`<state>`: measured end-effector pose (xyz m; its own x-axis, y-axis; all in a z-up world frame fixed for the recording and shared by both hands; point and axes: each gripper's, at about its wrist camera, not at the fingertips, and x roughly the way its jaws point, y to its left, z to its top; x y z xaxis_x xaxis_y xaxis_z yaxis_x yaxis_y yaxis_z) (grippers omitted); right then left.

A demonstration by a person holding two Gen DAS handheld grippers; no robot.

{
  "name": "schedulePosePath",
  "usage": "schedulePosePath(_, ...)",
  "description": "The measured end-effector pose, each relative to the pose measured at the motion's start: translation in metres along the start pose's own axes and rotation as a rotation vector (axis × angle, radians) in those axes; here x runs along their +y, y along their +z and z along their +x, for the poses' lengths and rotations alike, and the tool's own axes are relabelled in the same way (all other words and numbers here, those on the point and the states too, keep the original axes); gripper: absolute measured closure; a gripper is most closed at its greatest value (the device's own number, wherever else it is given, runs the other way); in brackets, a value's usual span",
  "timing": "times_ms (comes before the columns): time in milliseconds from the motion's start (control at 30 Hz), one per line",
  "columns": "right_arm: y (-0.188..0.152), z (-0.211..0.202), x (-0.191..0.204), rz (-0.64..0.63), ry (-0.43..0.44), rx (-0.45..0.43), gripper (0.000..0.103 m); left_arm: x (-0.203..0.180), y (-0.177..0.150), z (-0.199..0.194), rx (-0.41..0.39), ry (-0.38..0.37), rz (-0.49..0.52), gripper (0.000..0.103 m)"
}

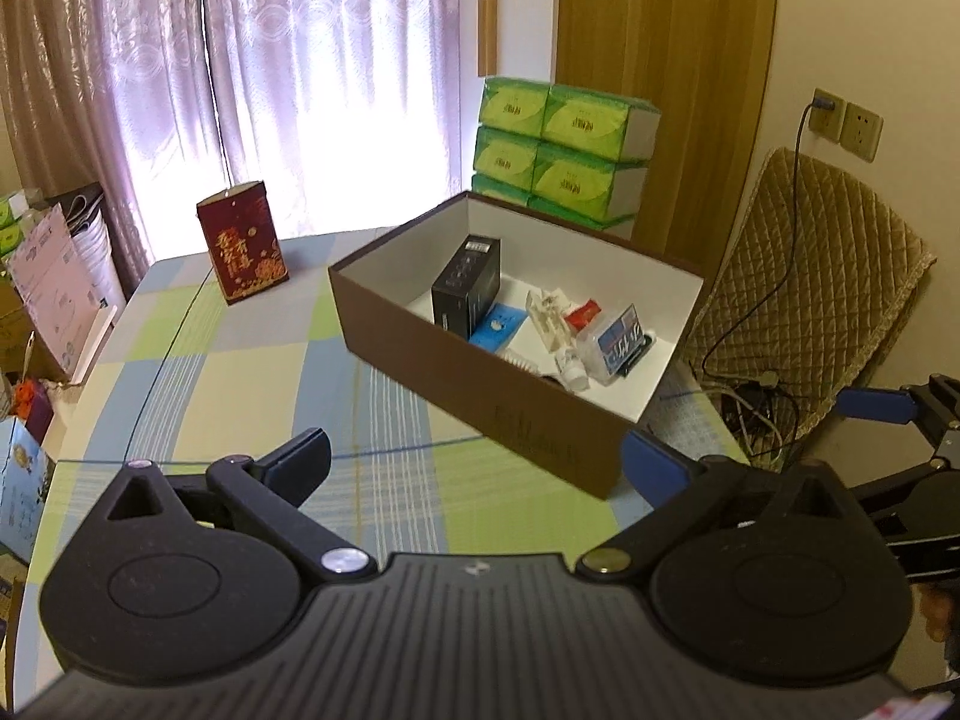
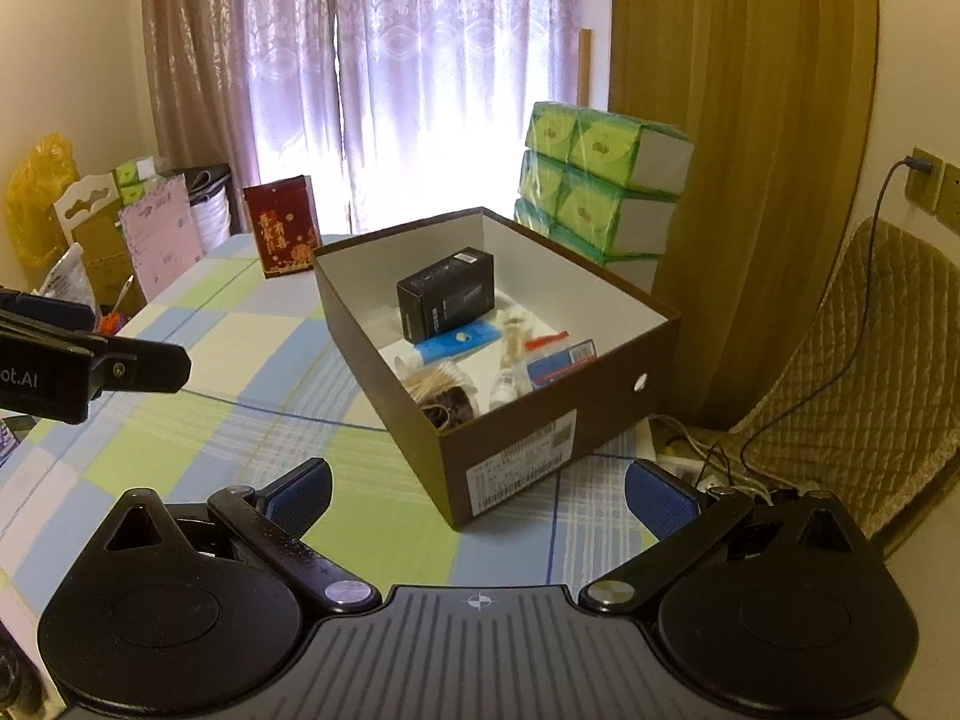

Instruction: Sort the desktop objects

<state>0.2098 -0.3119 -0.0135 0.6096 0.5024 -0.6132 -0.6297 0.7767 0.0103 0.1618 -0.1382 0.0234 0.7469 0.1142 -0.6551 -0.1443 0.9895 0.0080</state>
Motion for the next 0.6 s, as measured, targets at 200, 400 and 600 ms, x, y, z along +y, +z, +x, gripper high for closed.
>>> schedulePosePath(200,-0.008,-0.001,-0.003,0.030,-0.010,0.013,0.002,0.002,-0.009,0.002,0.036,-0.003,-0.016,0.002)
schedulePosePath(400,-0.009,0.001,-0.002,0.088,-0.001,0.027,0.002,0.004,-0.013,0.003,0.060,-0.006,0.005,0.001)
schedulePosePath(600,-0.009,0.002,0.005,0.089,-0.015,0.023,0.002,0.008,-0.014,0.007,0.071,-0.007,0.006,0.001)
